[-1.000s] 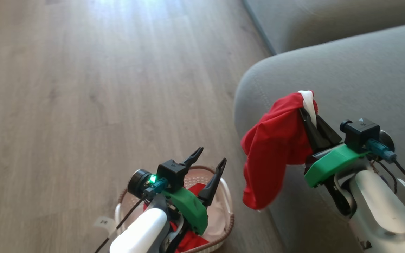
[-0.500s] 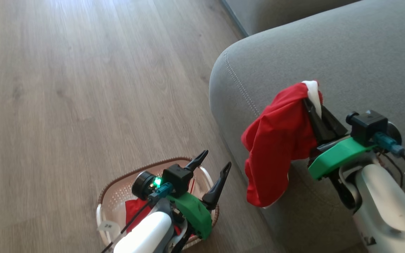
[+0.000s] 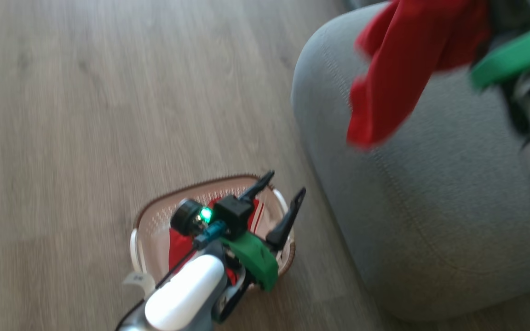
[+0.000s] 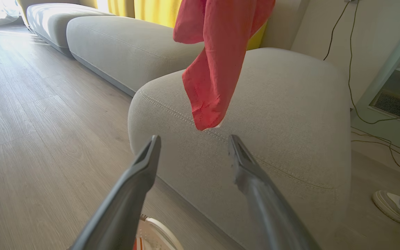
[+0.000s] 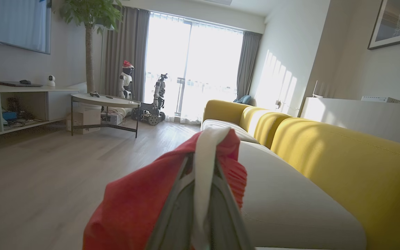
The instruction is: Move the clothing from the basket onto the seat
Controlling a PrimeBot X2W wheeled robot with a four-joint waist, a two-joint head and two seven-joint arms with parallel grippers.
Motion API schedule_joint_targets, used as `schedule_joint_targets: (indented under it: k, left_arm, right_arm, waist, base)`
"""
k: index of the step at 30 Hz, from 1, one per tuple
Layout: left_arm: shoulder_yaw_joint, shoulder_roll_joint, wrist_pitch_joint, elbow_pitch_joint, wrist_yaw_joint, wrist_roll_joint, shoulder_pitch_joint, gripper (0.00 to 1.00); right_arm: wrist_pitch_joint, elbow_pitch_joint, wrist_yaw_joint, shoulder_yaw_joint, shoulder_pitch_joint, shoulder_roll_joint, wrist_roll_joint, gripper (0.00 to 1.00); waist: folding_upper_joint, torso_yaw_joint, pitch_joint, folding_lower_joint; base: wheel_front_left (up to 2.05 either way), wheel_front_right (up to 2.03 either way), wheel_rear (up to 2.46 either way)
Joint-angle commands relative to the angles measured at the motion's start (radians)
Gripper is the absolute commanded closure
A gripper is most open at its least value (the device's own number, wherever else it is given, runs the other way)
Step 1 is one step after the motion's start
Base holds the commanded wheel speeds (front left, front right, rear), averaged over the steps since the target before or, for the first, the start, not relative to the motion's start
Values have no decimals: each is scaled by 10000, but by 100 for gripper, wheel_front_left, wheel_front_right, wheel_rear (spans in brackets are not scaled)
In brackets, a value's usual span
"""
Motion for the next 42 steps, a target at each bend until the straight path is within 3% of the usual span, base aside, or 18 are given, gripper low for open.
schedule_joint_targets:
  k: [1,10,17,29,37,38,39,40,42]
  left_arm:
    - [296,222,39,-511,84,139,-583,0]
    - [245,666,397,-1605,305,546,-1175,0]
    - [187,869,605,-2196,395,748,-1467,0]
    - [16,1032,727,-2604,496,921,-1646,0]
    - [17,1164,734,-2602,578,890,-1640,0]
    - [23,1183,733,-2598,591,884,-1639,0]
    - [28,1201,732,-2591,601,874,-1635,0]
    - [33,1216,730,-2584,608,861,-1631,0]
    - [39,1248,723,-2562,618,837,-1622,0]
  right_arm:
    - [94,42,-4,-59,-1045,-236,62,100]
    - [192,2021,-4,-950,-3923,-1228,-184,100]
    - [-68,3658,-4,-1379,-4736,-1633,-591,100]
    - [-717,6707,-4,-3445,-3997,-1186,-2133,100]
    - [-779,7322,-4,-4536,-3461,-848,-3126,100]
    - [-781,7279,-4,-4620,-3447,-766,-3200,77]
    - [-782,7240,-4,-4682,-3425,-660,-3247,34]
    - [-783,7204,-4,-4707,-3395,-574,-3294,0]
    - [-784,7108,-4,-4727,-3309,-495,-3376,0]
  waist:
    - [0,357,685,0]
    - [0,974,2260,0]
    - [0,1442,3107,0]
    - [0,2018,4103,0]
    - [0,1929,4249,0]
    - [0,1893,4249,0]
    - [0,1854,4242,0]
    - [0,1817,4233,0]
    - [0,1741,4200,0]
  base:
    - [0,0,0]
    - [0,0,0]
    - [0,0,0]
    - [0,0,0]
    - [0,0,0]
    - [0,0,0]
    - [0,0,0]
    - [0,0,0]
    - [0,0,0]
